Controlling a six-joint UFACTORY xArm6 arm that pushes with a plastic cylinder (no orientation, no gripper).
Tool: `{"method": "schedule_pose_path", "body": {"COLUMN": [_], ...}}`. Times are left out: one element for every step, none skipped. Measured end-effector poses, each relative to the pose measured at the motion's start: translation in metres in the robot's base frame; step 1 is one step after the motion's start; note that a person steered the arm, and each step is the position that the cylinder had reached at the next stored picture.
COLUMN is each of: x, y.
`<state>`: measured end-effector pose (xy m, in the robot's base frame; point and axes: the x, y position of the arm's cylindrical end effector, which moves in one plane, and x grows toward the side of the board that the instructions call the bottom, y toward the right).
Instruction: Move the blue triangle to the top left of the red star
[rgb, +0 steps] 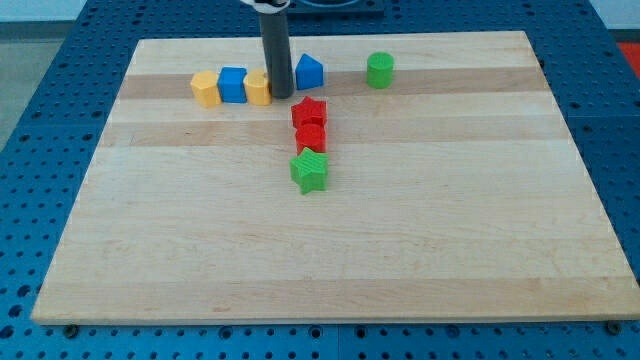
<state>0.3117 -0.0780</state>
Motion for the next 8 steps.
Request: {"method": "schedule_pose_path", "body": {"x": [0.000, 0.000, -0.039, -0.062, -0.062, -0.061, -0.054, -0.053], "y": [-0.016, -0.028, -0.023, -0.008, 0.043, 0.064, 0.090, 0.100]}}
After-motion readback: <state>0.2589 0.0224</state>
